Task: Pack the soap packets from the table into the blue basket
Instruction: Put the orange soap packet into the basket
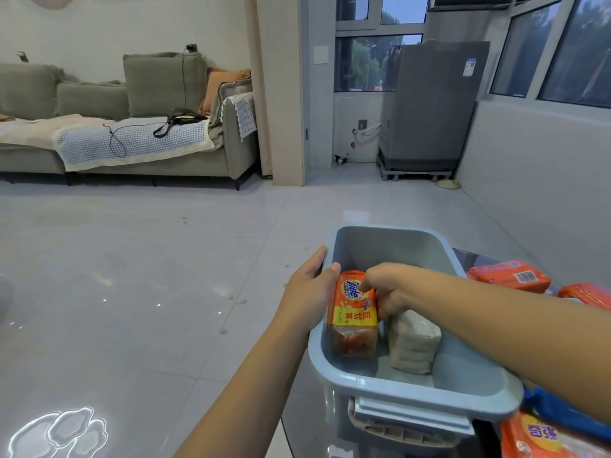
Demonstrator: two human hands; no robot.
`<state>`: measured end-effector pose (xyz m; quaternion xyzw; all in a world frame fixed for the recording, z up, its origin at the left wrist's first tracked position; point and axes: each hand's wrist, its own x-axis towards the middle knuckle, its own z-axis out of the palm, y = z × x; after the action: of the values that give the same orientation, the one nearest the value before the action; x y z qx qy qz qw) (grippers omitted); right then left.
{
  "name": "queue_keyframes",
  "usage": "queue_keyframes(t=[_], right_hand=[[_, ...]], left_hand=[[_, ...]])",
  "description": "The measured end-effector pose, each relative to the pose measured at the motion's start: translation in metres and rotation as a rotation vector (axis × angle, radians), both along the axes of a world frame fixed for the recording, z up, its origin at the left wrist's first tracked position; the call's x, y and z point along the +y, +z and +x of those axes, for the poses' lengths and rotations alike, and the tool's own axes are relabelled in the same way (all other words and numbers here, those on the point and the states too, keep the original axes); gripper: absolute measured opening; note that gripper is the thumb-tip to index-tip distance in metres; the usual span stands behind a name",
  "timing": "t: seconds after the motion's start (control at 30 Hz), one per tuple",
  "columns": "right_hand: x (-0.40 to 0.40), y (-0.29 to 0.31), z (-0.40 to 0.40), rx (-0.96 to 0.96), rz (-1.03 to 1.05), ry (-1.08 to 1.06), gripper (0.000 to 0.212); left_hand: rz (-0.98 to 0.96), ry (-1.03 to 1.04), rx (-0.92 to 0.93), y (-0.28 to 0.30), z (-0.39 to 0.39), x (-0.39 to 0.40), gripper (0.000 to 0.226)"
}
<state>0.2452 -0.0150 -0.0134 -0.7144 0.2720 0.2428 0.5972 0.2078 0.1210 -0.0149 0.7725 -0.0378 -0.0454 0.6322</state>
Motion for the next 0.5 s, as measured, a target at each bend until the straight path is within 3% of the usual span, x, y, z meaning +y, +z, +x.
queue_keyframes(t=[0.13, 0.27, 0.5], right_hand=[[-0.007, 0.016, -0.005, -0.056, 0.088, -0.011, 0.026], [-0.015, 0.033, -0.021, -0.189, 0.123, -0.025, 0.021], [-0.036, 0.048, -0.077, -0.513, -0.027, 0.093, 0.03]], left_hand=[[0.022, 0.005, -0.001, 0.002, -0.003, 0.0, 0.05], [0.038, 0.025, -0.021, 0.009, -0.01, -0.001, 0.051], [0.209, 0.048, -0.113, 0.02, -0.04, -0.005, 0.051]])
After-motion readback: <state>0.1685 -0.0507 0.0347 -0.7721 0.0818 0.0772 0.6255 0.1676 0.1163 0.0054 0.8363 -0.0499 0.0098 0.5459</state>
